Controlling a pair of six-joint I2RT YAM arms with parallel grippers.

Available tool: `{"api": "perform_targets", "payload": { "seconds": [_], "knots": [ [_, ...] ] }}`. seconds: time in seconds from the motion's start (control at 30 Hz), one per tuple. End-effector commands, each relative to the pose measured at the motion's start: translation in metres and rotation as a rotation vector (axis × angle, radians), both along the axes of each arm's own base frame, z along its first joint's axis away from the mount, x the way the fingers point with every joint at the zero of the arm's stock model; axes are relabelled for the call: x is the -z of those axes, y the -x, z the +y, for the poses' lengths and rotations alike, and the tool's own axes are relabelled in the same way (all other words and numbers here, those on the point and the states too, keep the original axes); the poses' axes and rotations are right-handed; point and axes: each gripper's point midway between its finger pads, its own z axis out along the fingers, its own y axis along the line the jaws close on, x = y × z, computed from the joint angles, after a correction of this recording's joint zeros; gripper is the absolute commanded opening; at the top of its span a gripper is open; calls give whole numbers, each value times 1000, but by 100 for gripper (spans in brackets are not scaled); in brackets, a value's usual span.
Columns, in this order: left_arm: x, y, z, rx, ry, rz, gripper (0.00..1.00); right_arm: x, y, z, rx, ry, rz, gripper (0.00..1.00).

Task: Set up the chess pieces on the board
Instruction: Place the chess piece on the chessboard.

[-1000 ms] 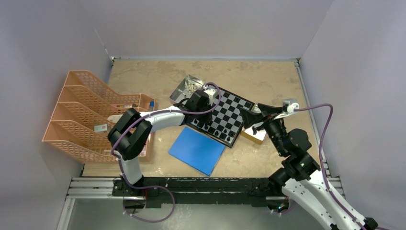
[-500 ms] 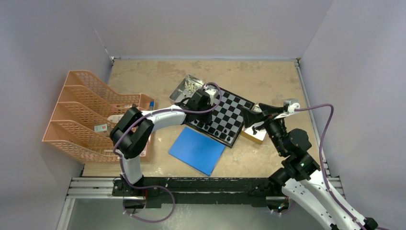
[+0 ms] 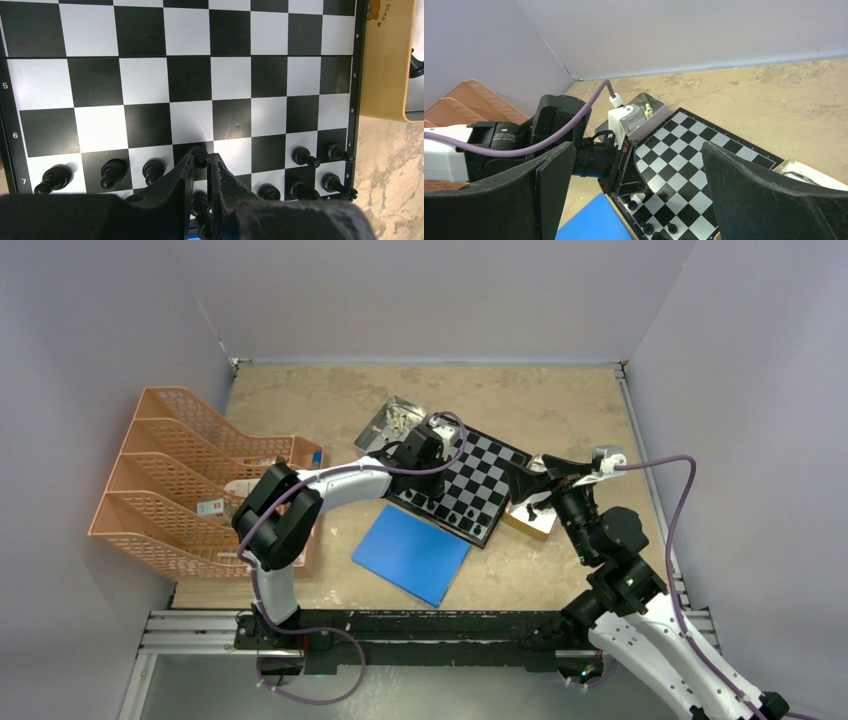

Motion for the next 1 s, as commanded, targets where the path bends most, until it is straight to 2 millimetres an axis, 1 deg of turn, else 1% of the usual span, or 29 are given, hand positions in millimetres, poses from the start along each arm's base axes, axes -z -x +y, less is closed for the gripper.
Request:
{"api": "perform_targets", "payload": {
  "seconds": [0.0, 0.2, 0.33, 0.67, 0.8, 0.9, 0.97],
  "knots": [
    [-16, -10, -8, 15, 4, -52, 16, -18, -1, -7, 38, -31, -53, 99],
    [-18, -8, -9, 19, 0, -54, 22, -17, -2, -7, 40, -30, -54, 99],
    [-16, -10, -8, 10, -18, -55, 22, -17, -2, -6, 38, -29, -51, 99],
    [-14, -17, -15, 25, -27, -64, 22, -17, -2, -7, 39, -30, -50, 99],
    [-11, -16, -15, 28, -38, -54, 17, -18, -3, -6, 39, -27, -50, 99],
    [-11, -17, -11, 12, -62, -59, 13, -17, -3, -6, 39, -26, -48, 99],
    [-11, -16, -9, 9, -70, -55, 12, -17, -3, -6, 39, -27, -50, 99]
  ]
}}
